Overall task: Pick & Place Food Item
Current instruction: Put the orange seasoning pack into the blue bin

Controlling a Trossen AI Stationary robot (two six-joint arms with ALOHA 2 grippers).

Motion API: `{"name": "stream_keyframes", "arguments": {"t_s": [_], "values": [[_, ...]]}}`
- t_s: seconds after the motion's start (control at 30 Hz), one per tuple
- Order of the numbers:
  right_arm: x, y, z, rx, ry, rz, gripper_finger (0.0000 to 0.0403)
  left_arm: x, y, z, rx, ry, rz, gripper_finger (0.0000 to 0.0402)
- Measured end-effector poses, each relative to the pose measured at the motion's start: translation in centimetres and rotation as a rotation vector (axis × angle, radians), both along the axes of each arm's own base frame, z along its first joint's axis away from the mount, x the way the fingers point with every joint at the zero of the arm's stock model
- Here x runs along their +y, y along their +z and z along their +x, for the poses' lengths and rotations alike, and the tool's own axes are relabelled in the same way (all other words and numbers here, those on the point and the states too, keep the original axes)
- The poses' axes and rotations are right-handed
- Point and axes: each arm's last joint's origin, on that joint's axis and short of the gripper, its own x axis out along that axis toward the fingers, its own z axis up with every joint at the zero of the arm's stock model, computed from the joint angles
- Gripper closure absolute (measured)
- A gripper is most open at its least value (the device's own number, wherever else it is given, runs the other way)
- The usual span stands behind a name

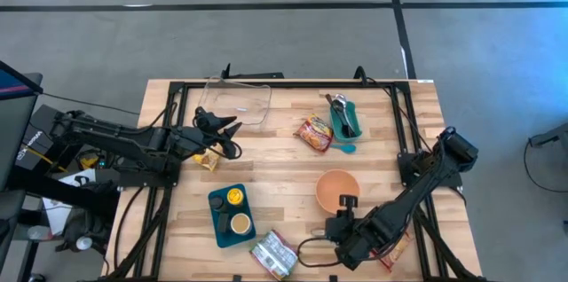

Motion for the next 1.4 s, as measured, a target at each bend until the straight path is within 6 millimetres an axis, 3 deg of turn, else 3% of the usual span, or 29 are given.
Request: {"name": "stream_keyframes", "arguments": {"t_s": [1.2, 1.4], "values": [[0.19, -0.01, 0.16, 0.004, -0.022, 0.066, 0.0286, 0.00, 0.00, 0.00, 0.000, 0.000, 0.000, 0.0290], [-0.10, -0.78, -0.16, 0.024, -0.040, 0.054, 0.0295, 0.00, 0.00, 0.00, -0.001, 0.000, 0.000, 0.0290]]}}
